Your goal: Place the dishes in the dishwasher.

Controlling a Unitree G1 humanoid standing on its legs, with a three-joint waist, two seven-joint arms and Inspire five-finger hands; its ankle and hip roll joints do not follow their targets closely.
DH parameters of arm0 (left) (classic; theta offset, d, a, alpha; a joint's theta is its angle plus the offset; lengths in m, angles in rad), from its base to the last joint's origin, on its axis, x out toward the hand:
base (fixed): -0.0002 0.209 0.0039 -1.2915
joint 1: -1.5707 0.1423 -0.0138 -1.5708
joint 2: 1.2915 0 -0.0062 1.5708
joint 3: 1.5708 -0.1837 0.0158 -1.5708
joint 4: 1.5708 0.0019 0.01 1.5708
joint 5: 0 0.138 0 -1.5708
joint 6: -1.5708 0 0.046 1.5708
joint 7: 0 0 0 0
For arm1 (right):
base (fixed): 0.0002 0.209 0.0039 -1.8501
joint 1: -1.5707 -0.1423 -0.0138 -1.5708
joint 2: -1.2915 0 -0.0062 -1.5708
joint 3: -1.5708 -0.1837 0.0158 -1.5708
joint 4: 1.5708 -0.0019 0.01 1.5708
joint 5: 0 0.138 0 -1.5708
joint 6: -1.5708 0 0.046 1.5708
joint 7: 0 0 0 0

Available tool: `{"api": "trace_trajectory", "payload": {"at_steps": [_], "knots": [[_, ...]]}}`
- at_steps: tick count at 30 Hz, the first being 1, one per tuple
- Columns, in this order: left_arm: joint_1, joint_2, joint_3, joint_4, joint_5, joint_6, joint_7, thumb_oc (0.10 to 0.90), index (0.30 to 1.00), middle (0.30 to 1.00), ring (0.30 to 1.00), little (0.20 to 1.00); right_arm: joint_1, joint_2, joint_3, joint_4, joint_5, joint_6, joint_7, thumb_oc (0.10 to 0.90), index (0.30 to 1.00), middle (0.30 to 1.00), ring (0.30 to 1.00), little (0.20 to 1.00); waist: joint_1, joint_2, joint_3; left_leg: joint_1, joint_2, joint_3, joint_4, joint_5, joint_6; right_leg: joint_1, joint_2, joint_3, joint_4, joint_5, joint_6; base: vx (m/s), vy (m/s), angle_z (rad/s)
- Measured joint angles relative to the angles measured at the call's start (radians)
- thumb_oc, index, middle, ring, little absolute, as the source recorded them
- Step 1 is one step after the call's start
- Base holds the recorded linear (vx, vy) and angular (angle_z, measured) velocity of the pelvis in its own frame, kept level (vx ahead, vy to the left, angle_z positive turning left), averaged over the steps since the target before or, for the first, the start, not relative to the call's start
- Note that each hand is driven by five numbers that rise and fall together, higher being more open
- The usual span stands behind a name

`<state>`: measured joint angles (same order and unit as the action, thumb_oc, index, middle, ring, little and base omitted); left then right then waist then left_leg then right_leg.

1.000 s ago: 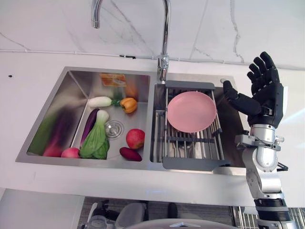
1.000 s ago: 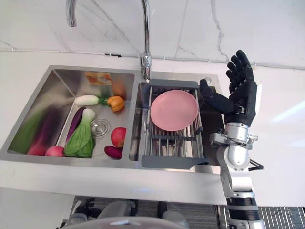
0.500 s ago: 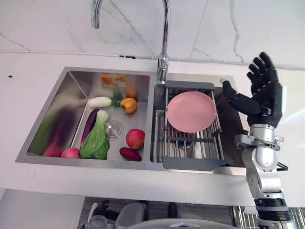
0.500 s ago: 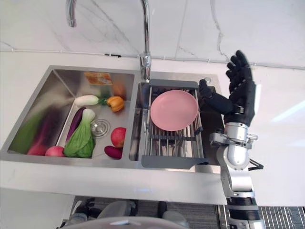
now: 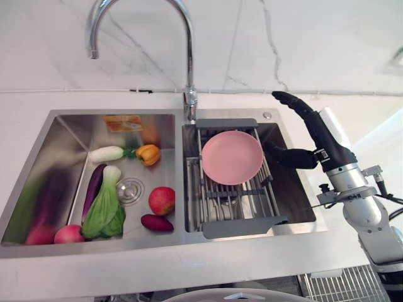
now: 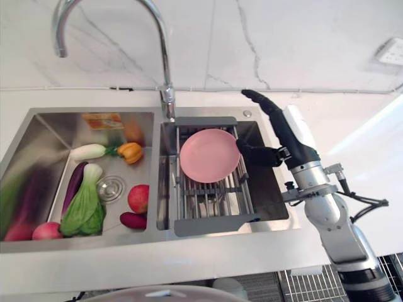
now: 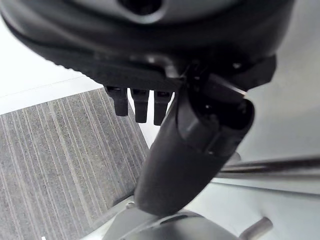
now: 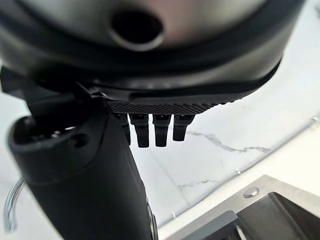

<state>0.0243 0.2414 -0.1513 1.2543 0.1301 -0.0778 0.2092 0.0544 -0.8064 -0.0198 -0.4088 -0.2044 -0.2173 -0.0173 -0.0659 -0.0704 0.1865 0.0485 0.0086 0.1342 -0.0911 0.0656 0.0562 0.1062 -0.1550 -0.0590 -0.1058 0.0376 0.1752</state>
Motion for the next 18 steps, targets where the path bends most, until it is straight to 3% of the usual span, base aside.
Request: {"api": "trace_trajectory", "payload": {"at_steps": [1,2,3,7,10,13,18], "knots": [[0.004,0.011,0.000,0.000,0.000,0.000,-0.005,0.800,0.900,0.900,0.900,0.900,0.001,0.000,0.011,-0.014,-0.034,-0.006,0.025,0.800,0.900,0.900,0.900,0.900,0.000,-0.019,-0.011,0.008,0.001,-0.005,-0.001,-0.003,-0.025,-0.007,-0.041,0.002,0.001,0.067,0.017,0.00,0.013,0.11],[0.004,0.011,0.000,0.000,0.000,0.000,-0.005,0.800,0.900,0.900,0.900,0.900,0.001,0.000,0.011,-0.014,-0.034,-0.006,0.025,0.800,0.900,0.900,0.900,0.900,0.000,-0.019,-0.011,0.008,0.001,-0.005,-0.001,-0.003,-0.025,-0.007,-0.041,0.002,0.001,0.067,0.017,0.01,0.019,0.13],[0.011,0.021,0.007,-0.001,-0.001,0.001,-0.007,0.800,0.900,0.900,0.900,0.900,-0.001,-0.003,0.038,-0.016,-0.048,-0.008,0.042,0.800,0.900,0.900,0.900,0.900,0.008,-0.035,-0.027,0.012,0.011,-0.007,-0.006,-0.002,-0.051,0.000,-0.043,0.023,0.006,0.058,0.015,0.02,0.019,-0.04],[0.035,0.023,0.049,-0.011,-0.002,0.000,-0.012,0.800,0.900,0.900,0.900,0.900,-0.004,-0.059,0.068,-0.016,-0.113,-0.012,0.088,0.800,0.900,0.900,0.900,0.900,0.010,-0.027,-0.030,0.016,0.064,0.002,-0.006,-0.001,-0.113,-0.002,0.010,0.015,0.006,0.029,-0.034,0.02,0.021,-0.09],[0.051,0.020,0.060,-0.012,-0.003,0.000,-0.014,0.800,0.900,0.900,0.900,0.900,0.025,-0.116,0.082,-0.005,-0.164,-0.014,0.126,0.800,0.900,0.900,0.900,0.900,0.000,-0.017,-0.041,0.017,0.078,0.002,-0.006,0.001,-0.119,-0.001,0.023,0.013,0.004,0.026,-0.046,0.00,0.009,-0.02],[0.055,0.016,0.055,-0.012,-0.002,0.001,-0.019,0.800,0.900,0.900,0.900,0.900,0.040,-0.091,0.112,0.046,-0.235,-0.017,0.145,0.800,0.900,0.900,0.900,0.900,0.000,-0.019,-0.057,0.016,0.074,0.002,-0.006,0.002,-0.120,-0.001,0.019,0.012,0.004,0.025,-0.047,0.00,0.000,0.00],[0.066,0.018,0.048,-0.013,-0.002,0.001,-0.021,0.800,0.900,0.900,0.900,0.900,0.034,0.054,0.160,0.082,-0.301,0.003,0.142,0.800,0.900,0.900,0.900,0.900,0.003,-0.028,-0.073,0.015,0.068,-0.001,-0.006,0.008,-0.117,-0.001,0.015,0.009,0.005,0.026,-0.047,0.00,0.000,0.00]]}}
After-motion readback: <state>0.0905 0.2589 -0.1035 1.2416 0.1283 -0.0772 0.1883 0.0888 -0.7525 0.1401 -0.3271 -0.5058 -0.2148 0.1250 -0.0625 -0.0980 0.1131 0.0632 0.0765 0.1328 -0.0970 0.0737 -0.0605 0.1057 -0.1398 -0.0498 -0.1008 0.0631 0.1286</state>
